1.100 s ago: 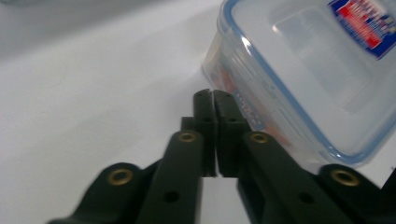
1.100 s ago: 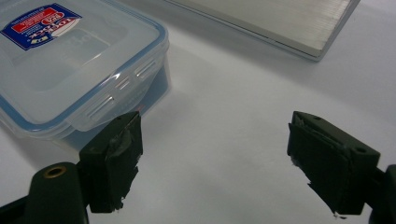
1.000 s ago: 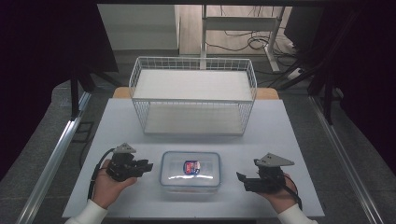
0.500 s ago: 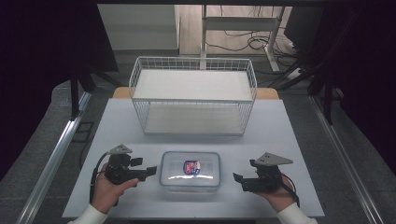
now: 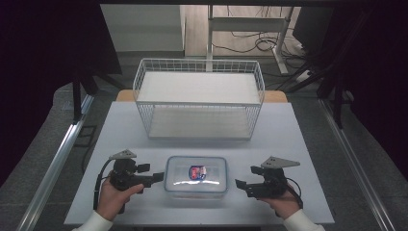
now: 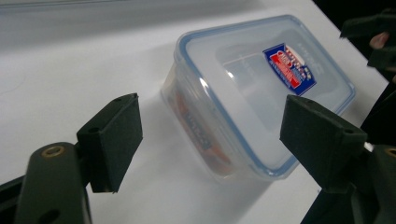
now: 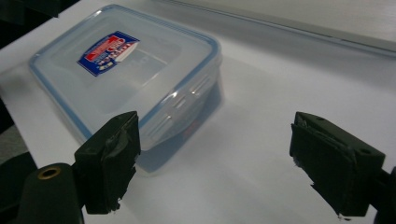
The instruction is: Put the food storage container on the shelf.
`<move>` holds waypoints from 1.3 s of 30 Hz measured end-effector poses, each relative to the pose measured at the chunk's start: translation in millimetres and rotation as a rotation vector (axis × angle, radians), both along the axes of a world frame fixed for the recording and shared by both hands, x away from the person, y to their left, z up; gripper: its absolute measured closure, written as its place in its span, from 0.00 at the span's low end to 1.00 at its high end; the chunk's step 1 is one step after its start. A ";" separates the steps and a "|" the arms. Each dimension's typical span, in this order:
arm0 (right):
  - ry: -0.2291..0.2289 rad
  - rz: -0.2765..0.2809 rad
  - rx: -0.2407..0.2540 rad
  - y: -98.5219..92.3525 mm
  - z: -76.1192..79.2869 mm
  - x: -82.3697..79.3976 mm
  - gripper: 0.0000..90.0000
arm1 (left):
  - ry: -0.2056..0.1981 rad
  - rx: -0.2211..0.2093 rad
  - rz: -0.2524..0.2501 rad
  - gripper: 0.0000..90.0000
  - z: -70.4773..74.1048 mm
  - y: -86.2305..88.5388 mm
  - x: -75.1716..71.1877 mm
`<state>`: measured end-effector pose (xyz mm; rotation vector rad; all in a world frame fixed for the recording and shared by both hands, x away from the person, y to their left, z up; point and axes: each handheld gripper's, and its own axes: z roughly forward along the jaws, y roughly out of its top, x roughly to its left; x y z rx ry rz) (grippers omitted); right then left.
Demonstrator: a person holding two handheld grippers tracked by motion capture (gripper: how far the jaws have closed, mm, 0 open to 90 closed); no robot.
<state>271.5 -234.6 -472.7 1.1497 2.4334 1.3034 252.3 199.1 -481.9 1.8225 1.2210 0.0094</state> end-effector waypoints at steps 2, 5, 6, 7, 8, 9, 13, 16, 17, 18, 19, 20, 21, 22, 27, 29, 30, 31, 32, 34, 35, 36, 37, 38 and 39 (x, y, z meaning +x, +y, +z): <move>0.000 0.015 -0.004 2.6 -0.6 0.5 0.18 | 0.001 0.012 -0.002 0.18 -1.4 -1.8 0.3; -0.018 0.027 -0.006 6.0 2.2 -0.3 0.18 | 0.024 -0.020 -0.007 0.16 -4.2 -0.9 0.5; -0.019 0.026 -0.005 6.6 2.6 -1.2 0.18 | 0.043 -0.060 -0.013 0.16 -6.0 0.4 2.5; -0.017 0.025 -0.002 7.4 2.3 -3.0 0.18 | 0.054 -0.081 -0.016 0.15 -7.1 0.8 3.9; -0.017 0.025 -0.002 7.4 2.3 -3.0 0.18 | 0.054 -0.081 -0.016 0.15 -7.1 0.8 3.9; -0.010 0.021 -0.006 8.4 1.6 -5.8 0.18 | 0.069 -0.107 -0.024 0.15 -10.1 1.2 7.3; -0.018 0.023 -0.013 11.4 3.1 -6.4 0.18 | 0.092 -0.119 -0.059 0.14 -15.4 -3.3 14.2; -0.002 0.028 0.000 13.8 0.3 -4.0 0.18 | 0.122 -0.145 -0.077 0.12 -22.4 -6.5 20.0; 0.005 0.033 0.008 14.5 -0.8 -3.4 0.18 | 0.126 -0.143 -0.085 0.12 -23.9 -7.8 21.4; 0.009 0.037 0.012 15.0 -1.7 -2.9 0.18 | 0.130 -0.147 -0.093 0.12 -25.7 -9.5 22.9; 0.008 0.039 0.013 15.6 -2.5 -2.7 0.18 | 0.140 -0.152 -0.102 0.12 -27.3 -11.2 24.5; 0.008 0.039 0.010 15.7 -2.6 -2.8 0.18 | 0.150 -0.157 -0.111 0.12 -29.0 -12.6 26.4; 0.008 0.039 0.010 15.7 -2.6 -2.8 0.18 | 0.150 -0.157 -0.111 0.12 -29.0 -12.6 26.4; 0.006 0.034 0.005 15.0 -2.3 -2.9 0.18 | 0.166 -0.168 -0.123 0.13 -32.3 -15.1 29.5; 0.004 0.031 0.001 14.6 -3.1 -2.4 0.18 | 0.185 -0.186 -0.132 0.16 -36.0 -17.4 32.1; 0.006 0.037 0.005 15.0 -3.5 -2.2 0.18 | 0.195 -0.198 -0.138 0.17 -37.9 -18.5 33.2; 0.010 0.040 0.011 14.9 -3.4 -1.9 0.18 | 0.203 -0.204 -0.140 0.18 -38.8 -19.2 33.8; 0.012 0.040 0.017 14.7 -3.3 -1.6 0.18 | 0.205 -0.207 -0.145 0.19 -39.8 -20.0 34.2; 0.013 0.039 0.018 14.5 -3.4 -1.2 0.18 | 0.211 -0.206 -0.150 0.20 -40.3 -20.8 34.5; 0.013 0.037 0.015 14.3 -3.4 -0.7 0.18 | 0.211 -0.207 -0.151 0.22 -40.9 -21.6 34.5; 0.013 0.037 0.016 14.3 -3.7 -0.2 0.18 | 0.208 -0.196 -0.146 0.22 -40.7 -21.9 34.2; 0.016 0.034 0.016 14.6 -4.1 0.5 0.18 | 0.203 -0.191 -0.140 0.25 -40.1 -21.5 33.7; 0.028 0.036 0.017 15.7 -5.2 2.9 0.18 | 0.198 -0.194 -0.139 0.28 -39.4 -20.6 33.3; 0.036 0.038 0.022 16.3 -5.6 4.4 0.18 | 0.200 -0.195 -0.136 0.29 -38.2 -19.6 32.8; 0.052 0.040 0.032 17.3 -6.0 7.0 0.17 | 0.200 -0.192 -0.136 0.30 -38.3 -19.5 32.5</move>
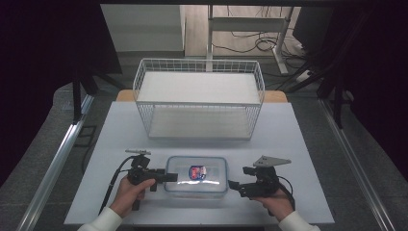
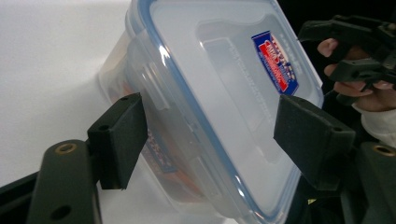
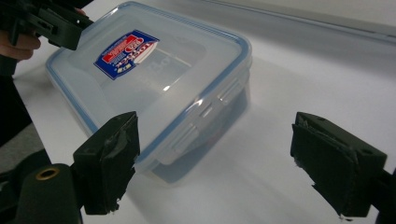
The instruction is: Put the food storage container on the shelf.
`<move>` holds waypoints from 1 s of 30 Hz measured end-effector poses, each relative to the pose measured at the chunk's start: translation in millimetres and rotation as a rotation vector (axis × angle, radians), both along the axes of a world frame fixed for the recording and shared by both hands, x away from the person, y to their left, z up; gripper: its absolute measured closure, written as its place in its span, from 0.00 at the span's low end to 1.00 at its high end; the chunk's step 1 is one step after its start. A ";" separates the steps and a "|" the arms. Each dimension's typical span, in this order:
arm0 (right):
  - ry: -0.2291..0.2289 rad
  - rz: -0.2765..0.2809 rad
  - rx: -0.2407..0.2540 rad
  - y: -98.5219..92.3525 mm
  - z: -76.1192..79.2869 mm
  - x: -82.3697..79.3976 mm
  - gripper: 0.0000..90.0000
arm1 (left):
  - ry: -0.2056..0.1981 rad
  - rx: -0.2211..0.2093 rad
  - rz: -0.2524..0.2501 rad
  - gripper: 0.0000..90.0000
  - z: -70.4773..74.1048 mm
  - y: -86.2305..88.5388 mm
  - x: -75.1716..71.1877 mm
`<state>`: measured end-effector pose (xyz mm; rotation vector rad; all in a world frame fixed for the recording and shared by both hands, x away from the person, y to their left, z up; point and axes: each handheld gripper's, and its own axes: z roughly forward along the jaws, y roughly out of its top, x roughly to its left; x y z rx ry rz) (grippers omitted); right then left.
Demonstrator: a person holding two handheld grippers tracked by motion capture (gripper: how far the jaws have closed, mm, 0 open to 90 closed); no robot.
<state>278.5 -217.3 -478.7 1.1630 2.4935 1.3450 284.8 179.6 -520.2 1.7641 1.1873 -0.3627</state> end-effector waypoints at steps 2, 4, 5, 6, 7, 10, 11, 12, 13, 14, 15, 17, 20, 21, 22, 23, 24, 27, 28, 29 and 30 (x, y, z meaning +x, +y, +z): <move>0.066 0.008 0.048 3.9 -2.6 7.6 0.15 | -0.001 0.006 0.001 0.31 0.3 0.0 -0.3; 0.102 0.011 0.067 7.7 -5.5 13.2 0.15 | -0.001 0.007 0.002 0.32 0.2 0.3 -0.2; 0.102 0.011 0.067 7.7 -5.5 13.2 0.15 | -0.001 0.007 0.002 0.32 0.2 0.3 -0.2; 0.140 0.013 0.073 12.6 -8.6 17.8 0.13 | -0.001 0.007 0.003 0.33 0.0 0.6 0.1; 0.153 0.010 0.073 14.9 -10.1 19.9 0.13 | -0.003 0.007 0.004 0.33 0.0 0.6 0.0; 0.206 0.017 0.079 20.5 -14.1 26.9 0.12 | -0.007 0.008 0.007 0.33 0.1 0.0 -0.5; 0.218 0.015 0.085 22.1 -15.3 28.9 0.12 | -0.007 0.008 0.006 0.33 0.1 0.1 -0.5; 0.229 0.017 0.091 23.4 -16.3 30.7 0.12 | -0.007 0.008 0.006 0.33 0.0 0.2 -0.4; 0.243 0.020 0.097 24.7 -17.1 32.2 0.12 | -0.005 0.009 0.005 0.33 0.1 0.4 -0.3; 0.255 0.022 0.105 25.5 -17.8 33.5 0.12 | -0.005 0.010 0.004 0.33 0.1 0.5 -0.4; 0.255 0.022 0.105 25.5 -17.8 33.5 0.12 | -0.005 0.010 0.004 0.33 0.1 0.5 -0.4; 0.286 0.011 0.117 27.4 -19.7 35.6 0.12 | -0.005 0.010 0.005 0.33 0.1 0.4 -0.4; 0.318 0.004 0.113 31.4 -23.7 36.5 0.12 | -0.004 0.010 0.009 0.34 0.3 0.2 -0.5; 0.318 0.004 0.113 31.4 -23.7 36.5 0.12 | -0.004 0.010 0.009 0.34 0.3 0.2 -0.5; 0.343 0.006 0.126 31.7 -24.4 36.8 0.14 | -0.003 0.009 0.009 0.34 0.2 0.3 -0.4; 0.343 0.006 0.126 31.7 -24.4 36.8 0.14 | -0.002 0.008 0.009 0.34 0.1 0.4 -0.3; 0.352 0.005 0.131 31.9 -24.8 36.9 0.17 | -0.002 0.008 0.009 0.34 0.2 0.5 -0.2; 0.388 0.002 0.141 31.8 -25.2 37.2 0.22 | 0.000 0.008 0.014 0.34 0.3 0.1 -0.1; 0.388 -0.002 0.145 30.8 -24.9 37.5 0.24 | 0.002 0.009 0.016 0.35 0.6 -0.1 -0.1; 0.388 -0.002 0.145 30.8 -24.9 37.5 0.24 | 0.002 0.009 0.016 0.35 0.6 -0.1 -0.1; 0.395 -0.013 0.150 29.6 -23.5 37.3 0.28 | 0.003 0.010 0.016 0.35 0.7 0.0 -0.2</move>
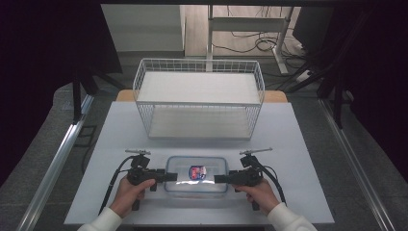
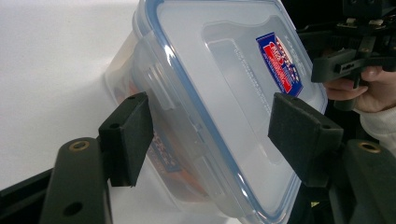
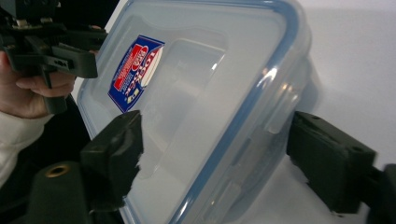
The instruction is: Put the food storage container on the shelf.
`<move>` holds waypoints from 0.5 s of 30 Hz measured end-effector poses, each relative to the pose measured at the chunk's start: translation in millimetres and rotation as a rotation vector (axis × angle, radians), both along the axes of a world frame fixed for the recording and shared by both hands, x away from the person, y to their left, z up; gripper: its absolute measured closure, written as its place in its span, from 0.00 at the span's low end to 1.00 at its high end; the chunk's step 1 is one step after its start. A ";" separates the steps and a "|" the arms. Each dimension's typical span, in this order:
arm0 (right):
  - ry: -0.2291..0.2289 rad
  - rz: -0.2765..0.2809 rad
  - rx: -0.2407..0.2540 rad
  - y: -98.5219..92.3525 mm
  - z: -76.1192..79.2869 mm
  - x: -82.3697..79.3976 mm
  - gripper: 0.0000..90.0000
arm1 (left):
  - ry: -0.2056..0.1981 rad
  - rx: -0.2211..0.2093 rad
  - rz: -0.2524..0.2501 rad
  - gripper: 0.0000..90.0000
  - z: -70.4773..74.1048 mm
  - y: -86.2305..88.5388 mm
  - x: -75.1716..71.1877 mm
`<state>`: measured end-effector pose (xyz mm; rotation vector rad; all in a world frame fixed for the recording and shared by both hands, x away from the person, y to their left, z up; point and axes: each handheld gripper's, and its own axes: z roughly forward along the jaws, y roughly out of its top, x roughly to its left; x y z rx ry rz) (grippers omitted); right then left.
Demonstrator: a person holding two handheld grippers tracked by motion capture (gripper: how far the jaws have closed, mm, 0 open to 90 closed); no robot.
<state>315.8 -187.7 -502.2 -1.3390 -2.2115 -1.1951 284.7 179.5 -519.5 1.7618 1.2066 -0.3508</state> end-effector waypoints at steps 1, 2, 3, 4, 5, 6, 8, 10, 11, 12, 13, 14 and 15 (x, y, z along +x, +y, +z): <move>0.004 -0.010 0.002 -1.2 1.4 -0.1 0.31 | 0.001 0.001 0.000 0.35 0.3 0.1 -0.2; 0.006 -0.022 0.004 -3.5 3.1 -0.3 0.36 | -0.001 -0.003 0.002 0.36 1.0 0.5 -0.8; 0.006 -0.022 0.004 -3.5 3.1 -0.3 0.36 | -0.001 -0.003 0.002 0.37 1.0 0.5 -0.8; 0.016 -0.033 0.010 -4.2 4.4 -1.2 0.38 | -0.003 0.000 -0.001 0.38 2.4 1.6 -1.8; 0.016 -0.033 0.010 -4.2 4.4 -1.2 0.38 | -0.003 0.000 -0.001 0.39 2.4 1.6 -1.8; 0.011 -0.040 0.008 -4.7 5.9 -2.8 0.40 | -0.007 0.000 0.001 0.40 4.0 2.5 -3.5; 0.004 -0.045 0.010 -5.4 7.7 -5.1 0.41 | -0.009 -0.001 0.002 0.42 4.8 2.8 -4.6; -0.003 -0.052 0.012 -5.6 9.0 -7.7 0.43 | -0.014 -0.006 0.007 0.44 6.7 4.3 -7.5; -0.003 -0.052 0.012 -5.6 9.0 -7.7 0.43 | -0.014 -0.006 0.007 0.45 6.7 4.3 -7.5; -0.011 -0.051 0.009 -5.8 9.9 -9.2 0.43 | -0.014 -0.008 0.010 0.45 7.5 4.8 -8.8; -0.015 -0.052 0.006 -5.9 11.1 -10.9 0.44 | -0.016 -0.016 0.016 0.47 7.8 5.7 -10.4; -0.026 -0.054 0.008 -6.3 13.0 -14.0 0.45 | -0.017 -0.031 0.022 0.49 8.1 7.4 -13.2; -0.026 -0.054 0.008 -6.3 13.0 -14.0 0.45 | -0.017 -0.031 0.022 0.50 8.1 7.4 -13.2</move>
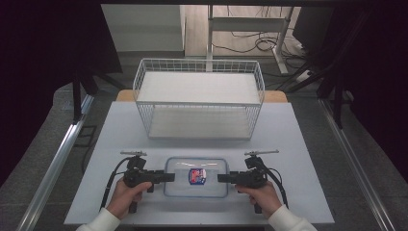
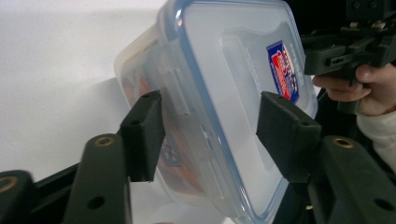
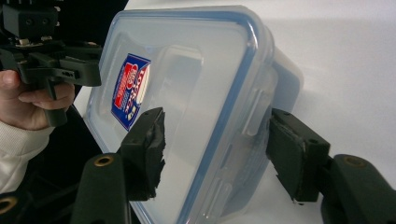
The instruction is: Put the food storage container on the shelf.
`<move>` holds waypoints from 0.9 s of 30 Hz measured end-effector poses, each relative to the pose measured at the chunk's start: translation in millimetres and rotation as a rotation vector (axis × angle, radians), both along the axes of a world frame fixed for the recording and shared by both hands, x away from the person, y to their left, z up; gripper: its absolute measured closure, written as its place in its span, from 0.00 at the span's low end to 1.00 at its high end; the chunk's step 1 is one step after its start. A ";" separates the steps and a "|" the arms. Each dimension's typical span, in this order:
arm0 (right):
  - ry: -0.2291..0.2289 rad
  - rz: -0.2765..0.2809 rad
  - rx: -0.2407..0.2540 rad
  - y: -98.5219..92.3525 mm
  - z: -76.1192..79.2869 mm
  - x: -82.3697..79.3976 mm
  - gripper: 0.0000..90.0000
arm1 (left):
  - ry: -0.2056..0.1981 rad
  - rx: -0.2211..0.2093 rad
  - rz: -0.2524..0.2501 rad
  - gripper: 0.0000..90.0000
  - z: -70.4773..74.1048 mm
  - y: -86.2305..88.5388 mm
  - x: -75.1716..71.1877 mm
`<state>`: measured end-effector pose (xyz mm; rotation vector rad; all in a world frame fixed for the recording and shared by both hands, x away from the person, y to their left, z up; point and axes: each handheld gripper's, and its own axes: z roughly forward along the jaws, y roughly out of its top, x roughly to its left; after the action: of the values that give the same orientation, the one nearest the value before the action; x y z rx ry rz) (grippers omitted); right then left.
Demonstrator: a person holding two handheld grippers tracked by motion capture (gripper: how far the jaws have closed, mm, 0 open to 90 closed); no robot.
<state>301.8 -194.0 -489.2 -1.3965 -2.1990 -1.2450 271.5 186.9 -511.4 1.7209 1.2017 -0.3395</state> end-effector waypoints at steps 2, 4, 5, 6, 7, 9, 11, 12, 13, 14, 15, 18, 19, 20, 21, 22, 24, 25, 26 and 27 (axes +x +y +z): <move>-0.007 -0.008 0.003 -0.4 2.1 -3.9 0.47 | -0.011 0.004 0.001 0.51 2.1 0.1 -3.7; -0.010 -0.010 0.004 -0.7 3.0 -5.8 0.48 | -0.015 0.006 0.005 0.52 3.3 -0.1 -5.6; -0.010 -0.011 0.007 -1.0 3.4 -6.6 0.48 | -0.016 0.007 0.004 0.52 3.9 0.0 -6.5; -0.010 -0.011 0.007 -1.0 3.4 -6.6 0.48 | -0.016 0.007 0.004 0.52 3.9 0.0 -6.5; -0.012 -0.010 0.008 -1.5 4.3 -8.1 0.49 | -0.017 0.005 0.005 0.53 4.3 0.0 -7.4; -0.013 -0.017 0.011 -1.8 4.8 -9.8 0.50 | -0.018 0.010 0.005 0.53 6.2 -0.2 -9.2; -0.011 -0.023 0.011 -1.7 5.5 -11.1 0.50 | -0.020 0.016 0.002 0.53 6.9 -0.4 -9.5; -0.011 -0.023 0.011 -1.7 5.5 -11.1 0.50 | -0.021 0.021 0.001 0.53 7.8 -0.8 -9.9; -0.012 -0.027 0.010 -1.3 6.3 -11.9 0.50 | -0.024 0.026 -0.002 0.54 8.3 -0.8 -10.2; -0.010 -0.030 0.010 -1.1 6.5 -12.1 0.50 | -0.025 0.028 -0.002 0.54 9.2 -1.2 -10.6; -0.006 -0.032 0.008 -1.1 6.8 -12.1 0.50 | -0.026 0.025 -0.001 0.54 9.5 -1.2 -10.7; -0.001 -0.032 0.008 -1.8 7.6 -12.4 0.50 | -0.030 0.022 0.000 0.55 11.1 -1.3 -11.3; -0.001 -0.032 0.008 -1.8 7.6 -12.4 0.50 | -0.030 0.022 0.000 0.55 11.1 -1.3 -11.3; 0.000 -0.031 0.006 -2.1 7.9 -12.5 0.50 | -0.033 0.022 -0.001 0.55 12.0 -1.4 -11.5; -0.002 -0.031 0.006 -2.3 8.8 -13.0 0.50 | -0.035 0.021 0.001 0.55 13.1 -1.6 -11.8; -0.002 -0.031 0.006 -2.3 8.8 -13.0 0.50 | -0.040 0.021 0.000 0.55 14.1 -1.5 -12.0; -0.007 -0.031 0.006 -2.9 10.0 -12.9 0.50 | -0.047 0.019 0.004 0.57 16.2 -1.8 -12.6; -0.011 -0.030 0.004 -2.9 10.7 -12.9 0.50 | -0.052 0.020 0.006 0.57 17.1 -1.9 -12.8; -0.012 -0.028 0.004 -2.7 11.2 -12.9 0.50 | -0.056 0.023 0.007 0.57 17.9 -2.0 -12.8; -0.020 -0.024 -0.001 -2.3 12.1 -12.8 0.50 | -0.059 0.027 0.011 0.57 19.3 -2.4 -13.0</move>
<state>289.0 -196.3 -477.1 -1.4211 -2.2024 -1.2712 258.5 184.5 -492.2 1.7352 1.1774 -0.2655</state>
